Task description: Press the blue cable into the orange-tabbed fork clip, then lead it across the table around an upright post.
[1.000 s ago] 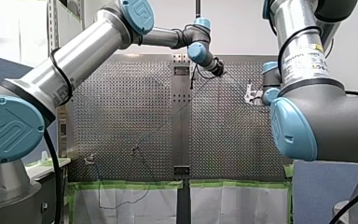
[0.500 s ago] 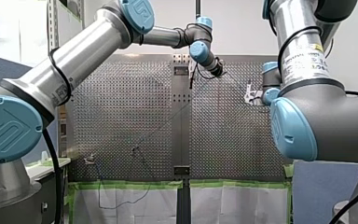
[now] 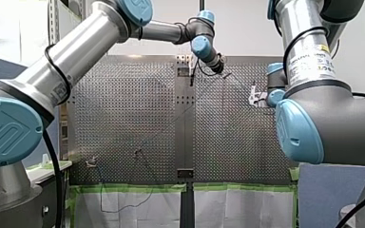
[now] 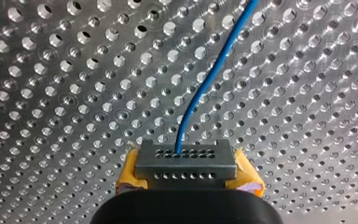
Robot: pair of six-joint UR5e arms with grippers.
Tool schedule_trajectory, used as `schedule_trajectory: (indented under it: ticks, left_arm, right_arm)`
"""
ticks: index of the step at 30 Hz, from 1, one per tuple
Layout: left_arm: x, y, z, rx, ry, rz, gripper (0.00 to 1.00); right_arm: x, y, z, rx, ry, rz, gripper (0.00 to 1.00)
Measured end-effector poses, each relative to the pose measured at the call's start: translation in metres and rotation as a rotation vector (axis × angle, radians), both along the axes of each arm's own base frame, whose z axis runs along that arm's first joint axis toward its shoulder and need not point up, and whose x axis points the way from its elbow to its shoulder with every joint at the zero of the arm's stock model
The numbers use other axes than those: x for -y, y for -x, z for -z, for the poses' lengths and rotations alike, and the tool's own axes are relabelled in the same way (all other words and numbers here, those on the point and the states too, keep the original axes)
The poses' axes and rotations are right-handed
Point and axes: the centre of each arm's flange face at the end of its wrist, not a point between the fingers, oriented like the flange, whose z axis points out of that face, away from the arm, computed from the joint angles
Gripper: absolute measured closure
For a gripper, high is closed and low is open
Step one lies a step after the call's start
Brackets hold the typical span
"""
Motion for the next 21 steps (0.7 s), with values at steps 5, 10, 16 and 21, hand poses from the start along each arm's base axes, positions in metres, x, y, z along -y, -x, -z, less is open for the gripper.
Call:
schedule_trajectory:
  ticks: [5,10,16,21]
  left_arm:
    - [-0.013,0.003,-0.017,0.034,0.036,-0.016,0.0]
    - [-0.023,0.012,-0.03,0.049,0.06,-0.044,0.0]
    - [-0.039,0.017,-0.029,0.028,0.066,-0.097,0.0]
    - [-0.05,0.019,-0.038,0.037,0.122,-0.095,0.0]
  right_arm:
    - [0.0,-0.001,0.001,0.0,-0.002,-0.002,1.0]
    - [-0.001,-0.001,0.001,0.0,-0.003,-0.003,1.0]
    - [-0.001,-0.001,0.001,0.0,-0.004,-0.003,1.0]
    - [-0.001,-0.001,0.001,0.0,-0.004,-0.003,1.0]
